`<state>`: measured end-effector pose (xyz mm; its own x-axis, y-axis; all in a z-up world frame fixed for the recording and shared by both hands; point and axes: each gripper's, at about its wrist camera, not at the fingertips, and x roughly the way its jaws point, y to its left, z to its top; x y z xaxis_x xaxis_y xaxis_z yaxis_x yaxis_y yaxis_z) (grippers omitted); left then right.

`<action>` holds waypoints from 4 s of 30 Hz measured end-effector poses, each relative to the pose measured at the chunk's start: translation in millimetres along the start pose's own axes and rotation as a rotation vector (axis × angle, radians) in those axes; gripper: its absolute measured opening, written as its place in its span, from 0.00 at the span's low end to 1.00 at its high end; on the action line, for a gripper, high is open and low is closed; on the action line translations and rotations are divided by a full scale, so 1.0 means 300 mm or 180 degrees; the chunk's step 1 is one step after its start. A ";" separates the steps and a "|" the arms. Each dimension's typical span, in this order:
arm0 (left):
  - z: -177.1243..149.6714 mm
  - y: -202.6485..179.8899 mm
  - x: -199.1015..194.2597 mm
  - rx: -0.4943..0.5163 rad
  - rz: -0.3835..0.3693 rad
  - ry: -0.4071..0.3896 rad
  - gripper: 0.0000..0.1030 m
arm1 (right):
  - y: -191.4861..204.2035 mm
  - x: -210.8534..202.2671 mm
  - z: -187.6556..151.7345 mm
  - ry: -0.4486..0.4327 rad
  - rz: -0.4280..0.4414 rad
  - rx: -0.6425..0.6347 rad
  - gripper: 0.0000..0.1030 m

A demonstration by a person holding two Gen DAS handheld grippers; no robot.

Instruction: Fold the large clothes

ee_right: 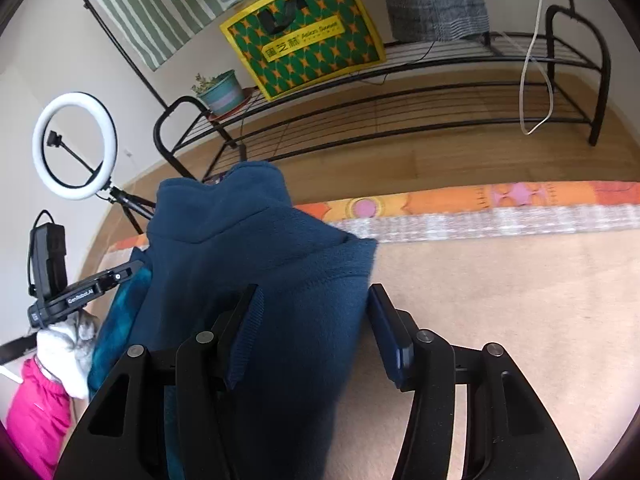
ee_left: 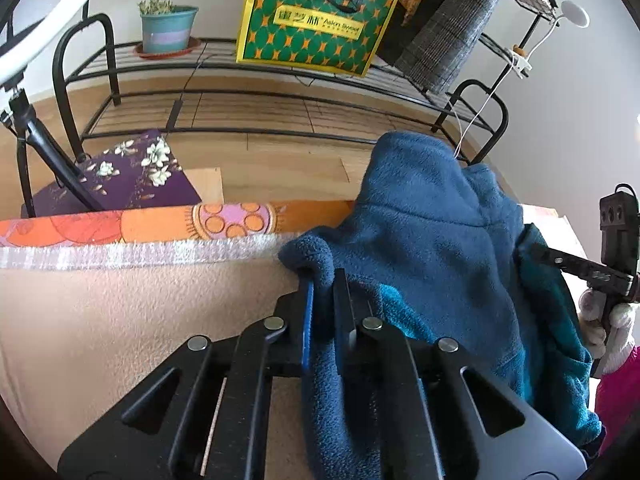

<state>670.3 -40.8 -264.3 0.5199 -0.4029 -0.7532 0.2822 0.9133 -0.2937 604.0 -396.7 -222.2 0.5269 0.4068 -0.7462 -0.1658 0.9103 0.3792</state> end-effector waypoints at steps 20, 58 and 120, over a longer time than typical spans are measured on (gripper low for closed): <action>-0.020 -0.189 -0.449 0.0116 -0.0294 -0.0752 0.04 | 0.169 -0.392 -0.017 -0.0637 0.0292 -0.0413 0.06; -0.971 -0.332 -0.932 0.0496 -0.0272 -0.0216 0.06 | 0.400 -0.919 -0.902 -0.0358 -0.0039 -0.0572 0.15; -0.873 -0.360 -1.176 -0.0048 -0.0804 0.0194 0.06 | 0.525 -0.870 -1.047 0.0424 0.0573 0.0114 0.12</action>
<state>245.3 18.5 -121.1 0.3847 -0.6144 -0.6888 0.3848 0.7851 -0.4854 178.6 -335.6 -139.4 0.3764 0.5712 -0.7295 -0.2164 0.8198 0.5302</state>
